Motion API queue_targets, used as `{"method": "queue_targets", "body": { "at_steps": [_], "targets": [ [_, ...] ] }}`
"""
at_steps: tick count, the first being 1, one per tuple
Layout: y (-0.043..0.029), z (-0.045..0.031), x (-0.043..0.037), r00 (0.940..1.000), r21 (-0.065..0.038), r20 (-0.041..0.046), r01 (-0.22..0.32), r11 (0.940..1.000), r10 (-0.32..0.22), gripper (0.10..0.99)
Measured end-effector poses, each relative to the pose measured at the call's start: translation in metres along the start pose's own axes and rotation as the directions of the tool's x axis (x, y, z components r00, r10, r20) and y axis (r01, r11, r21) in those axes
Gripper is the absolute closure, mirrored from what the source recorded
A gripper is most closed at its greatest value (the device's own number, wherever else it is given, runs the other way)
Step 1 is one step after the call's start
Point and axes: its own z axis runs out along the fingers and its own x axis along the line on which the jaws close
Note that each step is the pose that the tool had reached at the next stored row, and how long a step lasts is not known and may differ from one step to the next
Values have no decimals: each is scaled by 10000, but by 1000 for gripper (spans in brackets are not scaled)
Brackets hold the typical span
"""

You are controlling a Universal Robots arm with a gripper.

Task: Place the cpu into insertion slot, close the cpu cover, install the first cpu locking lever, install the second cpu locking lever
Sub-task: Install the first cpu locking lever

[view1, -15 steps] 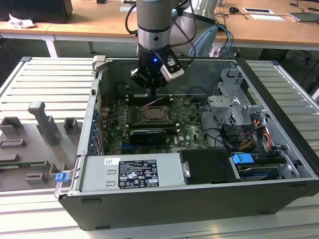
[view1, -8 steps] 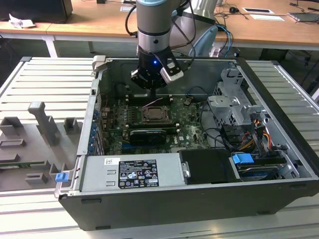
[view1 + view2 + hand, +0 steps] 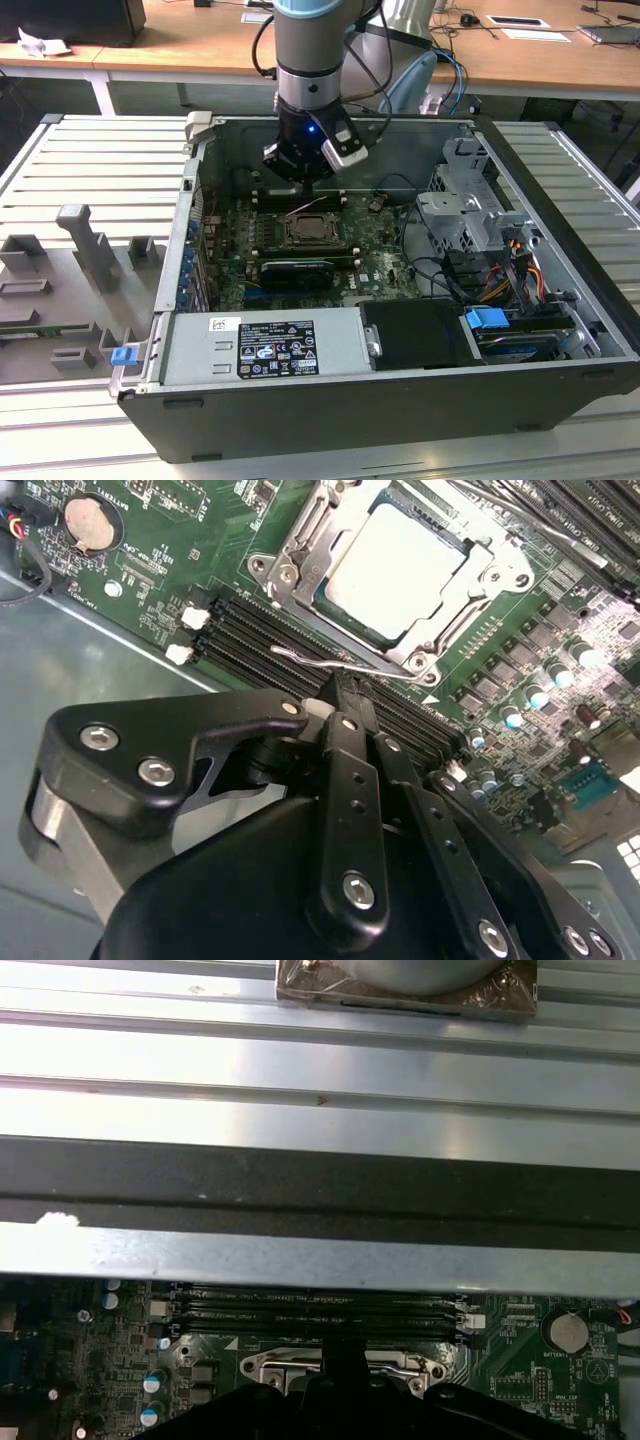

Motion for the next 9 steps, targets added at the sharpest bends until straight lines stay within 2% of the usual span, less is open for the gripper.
{"method": "queue_targets", "body": {
  "at_steps": [9],
  "targets": [
    [-3,23,-5,10000,-1,1,0,10000,0,980]
  ]
}}
